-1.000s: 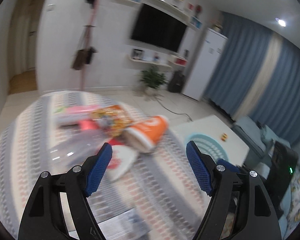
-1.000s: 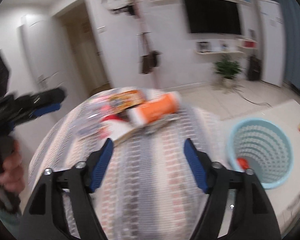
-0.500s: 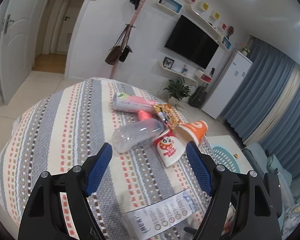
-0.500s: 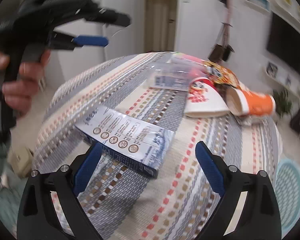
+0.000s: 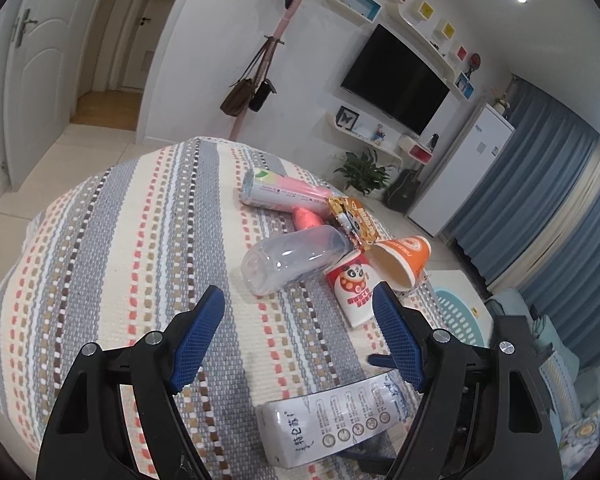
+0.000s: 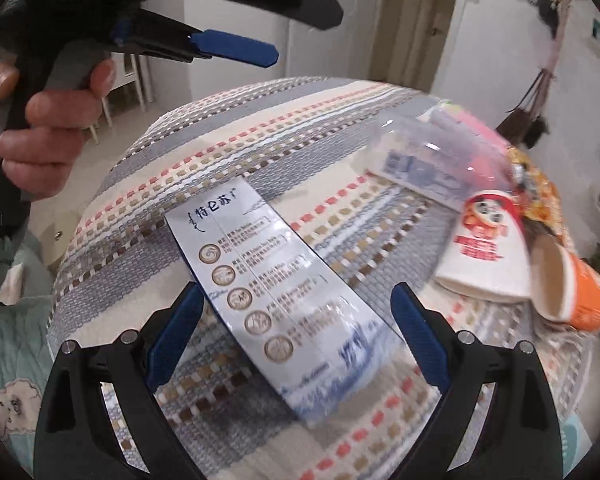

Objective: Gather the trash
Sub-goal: 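Grasp the clear plastic bottle with the left tool while the right tool grasps the blue-white milk carton, then carry the bottle and carton to the blue basket and release them, then grasp the white panda paper cup with the left tool while the right tool grasps the orange soymilk cup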

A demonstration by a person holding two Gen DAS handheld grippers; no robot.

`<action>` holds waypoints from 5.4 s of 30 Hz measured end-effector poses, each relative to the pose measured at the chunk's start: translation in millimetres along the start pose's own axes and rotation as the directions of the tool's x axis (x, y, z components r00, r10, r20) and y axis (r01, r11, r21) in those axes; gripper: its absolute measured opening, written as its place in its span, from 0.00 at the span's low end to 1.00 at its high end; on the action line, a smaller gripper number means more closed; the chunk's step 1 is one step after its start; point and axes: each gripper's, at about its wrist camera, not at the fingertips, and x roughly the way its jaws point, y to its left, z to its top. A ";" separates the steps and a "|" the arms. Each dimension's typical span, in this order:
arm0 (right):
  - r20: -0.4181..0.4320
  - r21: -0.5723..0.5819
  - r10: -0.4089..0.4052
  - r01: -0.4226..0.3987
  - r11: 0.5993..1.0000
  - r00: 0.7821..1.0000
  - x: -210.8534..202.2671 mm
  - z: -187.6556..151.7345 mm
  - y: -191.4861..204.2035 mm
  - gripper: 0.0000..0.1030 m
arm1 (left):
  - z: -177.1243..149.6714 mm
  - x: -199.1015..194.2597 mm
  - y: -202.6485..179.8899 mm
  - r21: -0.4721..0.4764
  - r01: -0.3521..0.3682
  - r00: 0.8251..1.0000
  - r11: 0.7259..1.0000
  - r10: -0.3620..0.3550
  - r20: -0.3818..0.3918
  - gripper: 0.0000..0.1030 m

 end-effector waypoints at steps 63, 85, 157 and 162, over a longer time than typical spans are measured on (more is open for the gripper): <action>-0.170 0.660 -0.326 0.354 0.663 0.930 -58.5 -89.2 -72.1 0.50 | -43.7 89.8 -59.4 0.355 -0.123 0.927 0.927 0.235 -0.292 0.44; -0.057 0.784 -0.654 0.439 0.439 0.754 -204.2 -128.5 -144.7 0.49 | 14.3 80.9 -200.2 0.345 0.164 0.986 0.924 -0.140 -0.095 0.43; -0.156 0.839 -0.674 0.457 0.296 0.722 -195.1 -182.4 -170.3 0.51 | -34.2 116.5 -196.6 0.355 0.074 0.997 0.932 -0.065 -0.036 0.82; -0.102 0.801 -0.638 0.443 0.403 0.764 -167.0 -141.6 -160.9 0.51 | -31.3 110.3 -142.1 0.332 -0.061 0.998 0.941 0.068 -0.008 0.87</action>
